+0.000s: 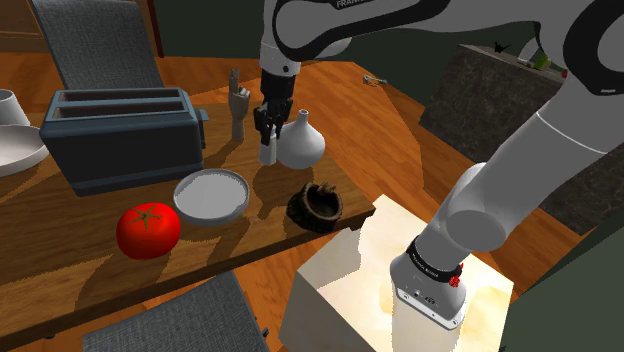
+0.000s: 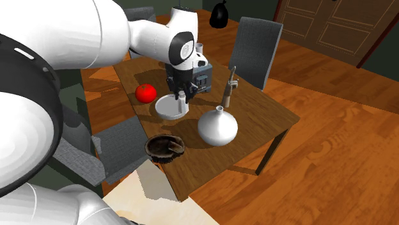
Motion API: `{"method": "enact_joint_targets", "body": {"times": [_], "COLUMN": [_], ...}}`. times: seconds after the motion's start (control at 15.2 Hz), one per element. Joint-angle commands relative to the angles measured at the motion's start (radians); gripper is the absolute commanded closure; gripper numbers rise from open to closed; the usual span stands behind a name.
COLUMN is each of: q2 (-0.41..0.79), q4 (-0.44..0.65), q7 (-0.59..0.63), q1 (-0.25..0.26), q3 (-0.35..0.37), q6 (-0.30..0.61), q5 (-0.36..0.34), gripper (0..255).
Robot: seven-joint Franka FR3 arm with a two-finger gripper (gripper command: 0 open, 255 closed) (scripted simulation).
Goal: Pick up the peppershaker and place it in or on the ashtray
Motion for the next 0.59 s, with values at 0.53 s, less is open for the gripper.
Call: {"method": "enact_joint_targets", "body": {"times": [0.53], "q2": [-0.068], "q4": [0.054], "q7": [0.004], "q1": [-0.001], "q3": [-0.007], "q6": [-0.121], "q5": [0.007], "gripper": [255]}}
